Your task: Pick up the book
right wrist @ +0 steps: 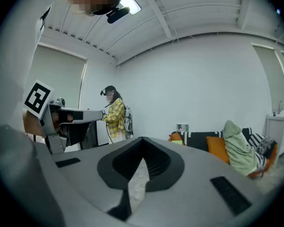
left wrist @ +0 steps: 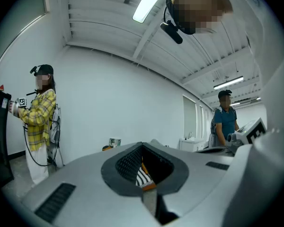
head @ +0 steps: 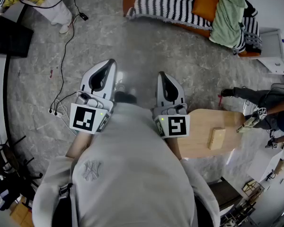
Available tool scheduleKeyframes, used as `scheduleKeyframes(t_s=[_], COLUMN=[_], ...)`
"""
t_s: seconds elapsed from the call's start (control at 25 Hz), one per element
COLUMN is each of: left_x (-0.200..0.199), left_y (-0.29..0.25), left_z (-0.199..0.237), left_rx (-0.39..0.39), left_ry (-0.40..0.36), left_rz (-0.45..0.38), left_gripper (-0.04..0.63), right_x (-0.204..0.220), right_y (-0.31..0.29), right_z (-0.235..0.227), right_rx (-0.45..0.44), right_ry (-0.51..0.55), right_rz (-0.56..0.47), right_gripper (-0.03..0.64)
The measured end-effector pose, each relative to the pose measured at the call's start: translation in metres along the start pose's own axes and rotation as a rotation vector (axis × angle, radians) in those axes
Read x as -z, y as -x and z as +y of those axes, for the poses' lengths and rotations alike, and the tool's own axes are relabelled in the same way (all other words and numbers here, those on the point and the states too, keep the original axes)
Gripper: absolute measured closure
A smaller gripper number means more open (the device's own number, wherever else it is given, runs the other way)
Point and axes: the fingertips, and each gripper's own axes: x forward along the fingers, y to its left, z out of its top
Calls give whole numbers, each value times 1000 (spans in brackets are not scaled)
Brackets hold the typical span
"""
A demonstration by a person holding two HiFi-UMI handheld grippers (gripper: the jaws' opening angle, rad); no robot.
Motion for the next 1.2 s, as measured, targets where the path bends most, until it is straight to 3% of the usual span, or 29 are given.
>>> scheduleKeyframes(t_s=[0.68, 1.2], left_x=[-9, -3], left_y=[-15, -26], left_z=[6, -12], left_rx=[-28, -63], left_ry=[15, 8], left_rz=[-25, -39], left_gripper=[584, 584], right_x=[-8, -2], right_y=[-16, -4], right_z=[-3, -21], right_rx=[-33, -124], right_ry=[19, 2], right_rz=[-6, -36], right_gripper=[600, 600])
